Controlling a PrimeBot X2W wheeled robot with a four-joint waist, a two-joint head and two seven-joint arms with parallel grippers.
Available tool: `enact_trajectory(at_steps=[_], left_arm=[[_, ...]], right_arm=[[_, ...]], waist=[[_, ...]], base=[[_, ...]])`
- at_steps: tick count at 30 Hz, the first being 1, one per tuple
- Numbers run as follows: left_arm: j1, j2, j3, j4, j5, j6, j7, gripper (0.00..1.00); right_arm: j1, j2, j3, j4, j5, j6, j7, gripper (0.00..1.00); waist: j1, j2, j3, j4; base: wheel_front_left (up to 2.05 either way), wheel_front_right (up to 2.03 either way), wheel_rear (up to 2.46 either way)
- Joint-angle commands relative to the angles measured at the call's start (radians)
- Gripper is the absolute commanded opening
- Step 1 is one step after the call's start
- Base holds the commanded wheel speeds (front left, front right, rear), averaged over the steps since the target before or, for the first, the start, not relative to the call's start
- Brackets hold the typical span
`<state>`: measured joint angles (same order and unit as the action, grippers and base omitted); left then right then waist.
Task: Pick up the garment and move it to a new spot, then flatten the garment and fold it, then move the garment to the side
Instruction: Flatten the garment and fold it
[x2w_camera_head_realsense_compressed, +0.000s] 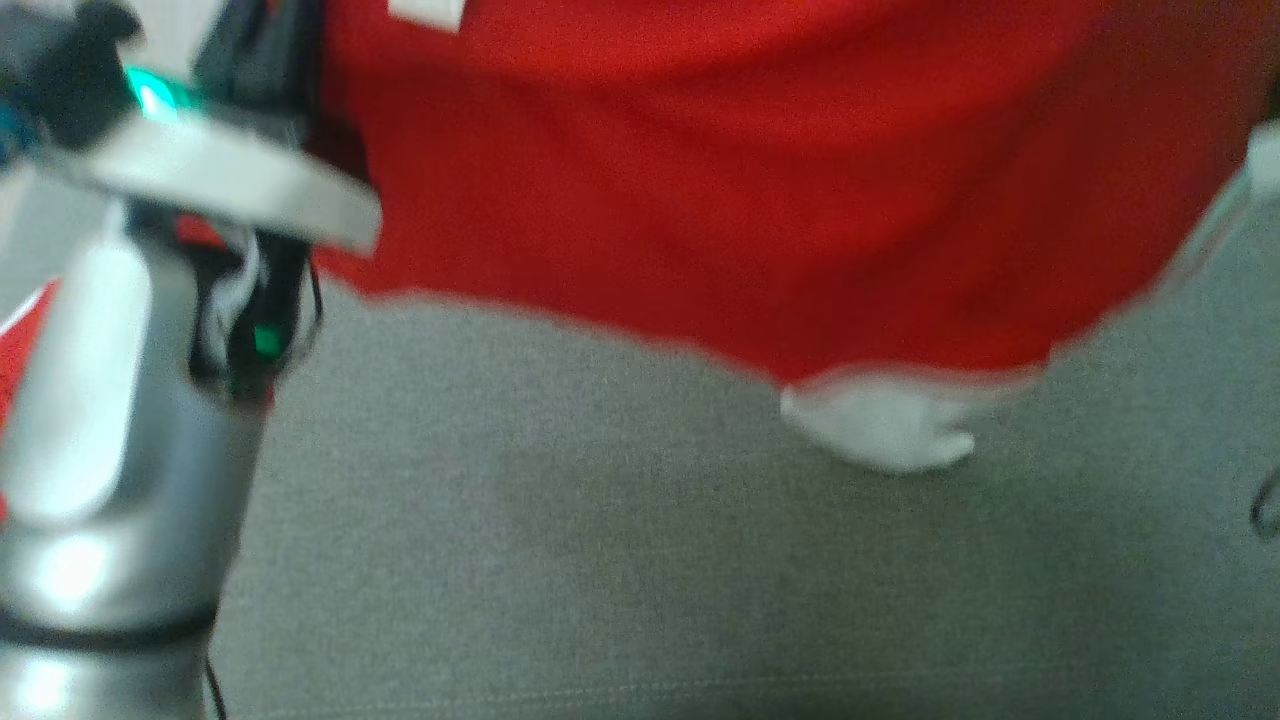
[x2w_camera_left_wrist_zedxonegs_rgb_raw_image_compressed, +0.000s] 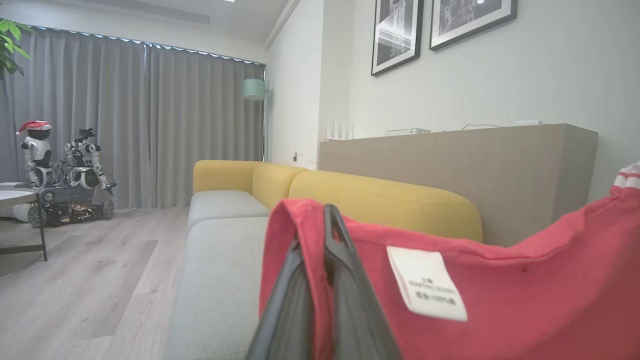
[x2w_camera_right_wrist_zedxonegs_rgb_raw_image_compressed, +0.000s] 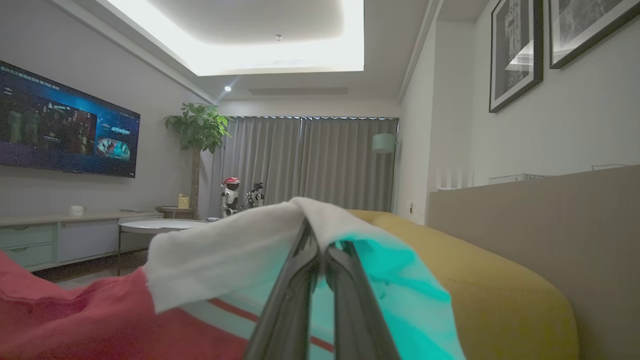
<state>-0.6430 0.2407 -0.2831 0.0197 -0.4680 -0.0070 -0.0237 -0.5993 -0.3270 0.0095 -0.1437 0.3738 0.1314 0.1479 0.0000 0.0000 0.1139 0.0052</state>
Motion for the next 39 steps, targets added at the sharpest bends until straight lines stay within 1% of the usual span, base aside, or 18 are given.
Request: enact_trajectory(at_steps=[1, 4, 8, 10, 13, 17, 20, 21, 22, 23, 24, 28, 31, 35, 39], left_arm=[[-0.133, 0.015, 0.033, 0.037, 0.002, -0.019, -0.029, 0.0], [-0.259, -0.009, 0.019, 0.183, 0.012, -0.048, -0.077, 0.0], [-0.43, -0.036, 0.009, 0.395, 0.027, -0.074, -0.154, 0.0], [-0.508, -0.046, 0.001, 0.494, 0.041, -0.085, -0.191, 0.0], [-0.598, -0.057, -0.011, 0.622, 0.065, -0.096, -0.224, 0.0], [-0.637, -0.082, -0.026, 0.772, 0.088, -0.105, -0.236, 0.0], [-0.622, -0.105, -0.023, 0.88, 0.091, -0.107, -0.237, 0.0], [-0.622, -0.105, -0.023, 0.88, 0.091, -0.107, -0.237, 0.0], [-0.61, -0.113, -0.026, 0.918, 0.093, -0.108, -0.238, 0.0], [-0.585, -0.128, -0.024, 0.986, 0.09, -0.108, -0.238, 0.0], [-0.585, -0.128, -0.024, 0.986, 0.09, -0.108, -0.238, 0.0], [-0.542, -0.149, -0.012, 1.067, 0.079, -0.108, -0.238, 0.0], [-0.505, -0.159, -0.001, 1.079, 0.073, -0.11, -0.238, 0.0], [-0.414, -0.165, 0.027, 1.035, 0.075, -0.1, -0.238, 0.0], [-0.282, -0.171, 0.071, 0.957, 0.077, -0.088, -0.238, 0.0]], right_arm=[[-0.122, -0.021, 0.042, 0.035, 0.023, -0.001, -0.026, 0.0], [-0.274, -0.033, 0.107, 0.173, 0.047, -0.001, -0.082, 0.0], [-0.483, -0.034, 0.199, 0.37, 0.064, -0.001, -0.19, 0.0], [-0.574, -0.021, 0.249, 0.464, 0.063, -0.001, -0.256, 0.0], [-0.675, 0.017, 0.313, 0.611, 0.067, -0.001, -0.334, 0.0], [-0.722, 0.075, 0.413, 0.816, 0.089, -0.001, -0.354, 0.0], [-0.722, 0.118, 0.473, 0.97, 0.129, -0.001, -0.326, 0.0], [-0.722, 0.118, 0.473, 0.97, 0.129, -0.001, -0.326, 0.0], [-0.72, 0.131, 0.486, 1.017, 0.144, -0.001, -0.315, 0.0], [-0.715, 0.155, 0.509, 1.092, 0.168, -0.001, -0.308, 0.0], [-0.715, 0.155, 0.509, 1.092, 0.168, -0.001, -0.308, 0.0], [-0.689, 0.185, 0.549, 1.186, 0.218, -0.001, -0.309, 0.0], [-0.655, 0.188, 0.567, 1.206, 0.265, -0.001, -0.34, 0.0], [-0.554, 0.174, 0.585, 1.184, 0.318, -0.001, -0.388, 0.0], [-0.401, 0.152, 0.561, 1.123, 0.373, -0.001, -0.408, 0.0]], waist=[[0.0, 0.0, 0.047, -0.003], [0.0, 0.0, 0.086, -0.001], [0.0, 0.0, 0.13, 0.003], [0.0, 0.0, 0.145, 0.002], [0.0, 0.0, 0.168, -0.005], [0.0, 0.0, 0.191, -0.01], [0.0, 0.0, 0.21, -0.012], [0.0, 0.0, 0.21, -0.012], [0.0, 0.0, 0.214, -0.012], [0.0, 0.0, 0.223, -0.013], [0.0, 0.0, 0.223, -0.013], [0.0, 0.0, 0.238, -0.016], [0.0, 0.0, 0.249, -0.016], [0.0, 0.0, 0.25, -0.016], [0.0, 0.0, 0.232, -0.014]], base=[[0.0, 0.0, 0.0], [0.0, 0.0, 0.0], [0.0, 0.0, 0.0], [0.0, 0.0, 0.0], [0.0, 0.0, 0.0], [0.0, 0.0, 0.0], [0.0, 0.0, 0.0], [0.0, 0.0, 0.0], [0.0, 0.0, 0.0], [0.0, 0.0, 0.0], [0.0, 0.0, 0.0], [0.0, 0.0, 0.0], [0.0, 0.0, 0.0], [0.0, 0.0, 0.0], [0.0, 0.0, 0.0]])
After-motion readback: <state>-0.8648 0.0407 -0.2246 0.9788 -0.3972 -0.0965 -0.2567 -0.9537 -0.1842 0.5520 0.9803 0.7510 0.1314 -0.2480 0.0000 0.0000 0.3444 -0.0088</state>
